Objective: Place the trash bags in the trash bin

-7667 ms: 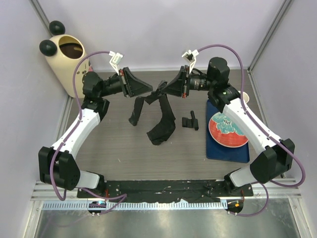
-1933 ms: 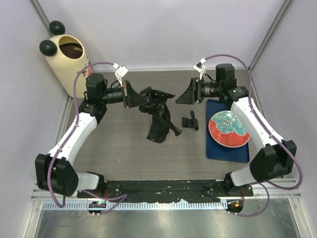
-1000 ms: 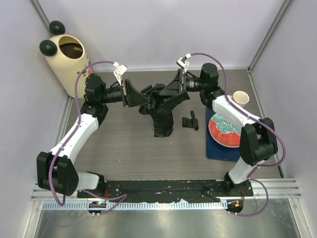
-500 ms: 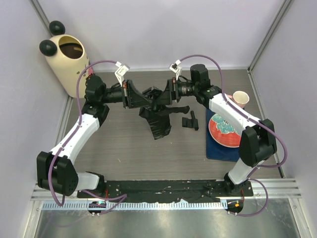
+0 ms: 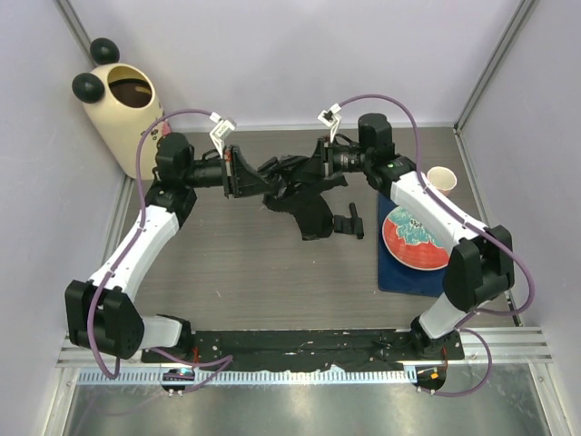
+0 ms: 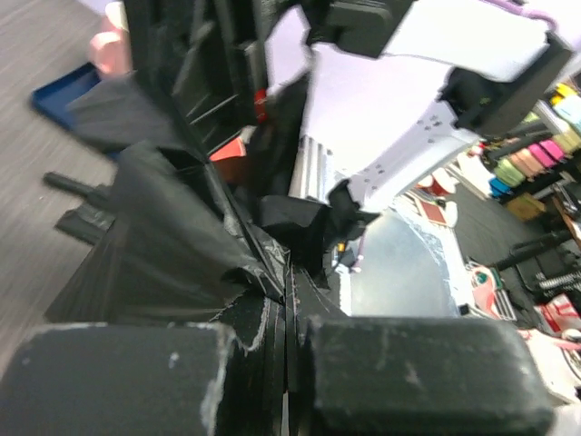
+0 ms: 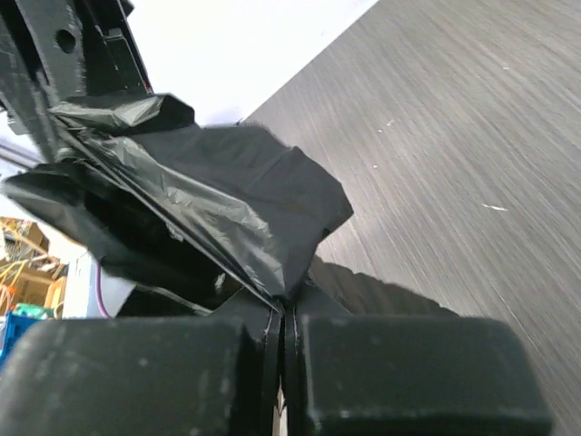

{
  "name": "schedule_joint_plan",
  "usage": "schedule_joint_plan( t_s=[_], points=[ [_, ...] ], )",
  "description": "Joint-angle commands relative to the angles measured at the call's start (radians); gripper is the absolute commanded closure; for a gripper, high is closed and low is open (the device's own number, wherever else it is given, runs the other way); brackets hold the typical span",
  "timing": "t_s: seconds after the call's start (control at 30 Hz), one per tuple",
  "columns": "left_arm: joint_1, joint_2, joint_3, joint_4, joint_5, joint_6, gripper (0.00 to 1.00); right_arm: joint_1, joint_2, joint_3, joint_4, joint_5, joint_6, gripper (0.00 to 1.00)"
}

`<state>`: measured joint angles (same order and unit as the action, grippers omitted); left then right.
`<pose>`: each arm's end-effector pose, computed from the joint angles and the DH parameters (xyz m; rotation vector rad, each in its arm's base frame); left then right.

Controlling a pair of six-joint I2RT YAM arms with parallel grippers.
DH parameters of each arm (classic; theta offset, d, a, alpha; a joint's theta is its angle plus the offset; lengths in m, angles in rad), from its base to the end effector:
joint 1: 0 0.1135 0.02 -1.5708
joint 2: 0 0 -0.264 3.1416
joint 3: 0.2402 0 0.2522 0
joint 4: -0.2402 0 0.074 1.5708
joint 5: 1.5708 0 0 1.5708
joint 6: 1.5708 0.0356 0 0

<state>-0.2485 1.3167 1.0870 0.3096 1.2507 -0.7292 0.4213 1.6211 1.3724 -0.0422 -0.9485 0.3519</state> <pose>0.2735 -0.1043 0.3785 0.7468 1.6571 -1.6410 0.3315 0.1803 0.3478 -0.7686 1.8194 1.3950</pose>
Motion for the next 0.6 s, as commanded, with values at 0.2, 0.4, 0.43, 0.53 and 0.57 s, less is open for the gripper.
schedule_joint_plan(
  t_s=[0.2, 0.4, 0.43, 0.53, 0.57],
  points=[
    [0.025, -0.06, 0.231, -1.057, -0.157, 0.95, 0.93, -0.144, -0.093, 0.051, -0.162, 0.081, -0.12, 0.99],
    [0.028, -0.062, 0.228, -1.211, -0.23, 1.119, 0.86, -0.142, -0.118, 0.039, -0.153, 0.047, -0.125, 0.99],
    [0.031, -0.063, 0.228, -1.219, -0.244, 1.126, 0.82, -0.144, -0.121, 0.037, -0.153, 0.03, -0.136, 0.99],
    [0.057, -0.083, 0.237, -1.224, -0.243, 1.122, 0.62, -0.142, -0.132, 0.034, -0.166, 0.01, -0.151, 0.99],
    [0.066, -0.089, 0.249, -1.201, -0.244, 1.098, 0.54, -0.139, -0.132, 0.039, -0.177, 0.007, -0.18, 0.99]
  ],
)
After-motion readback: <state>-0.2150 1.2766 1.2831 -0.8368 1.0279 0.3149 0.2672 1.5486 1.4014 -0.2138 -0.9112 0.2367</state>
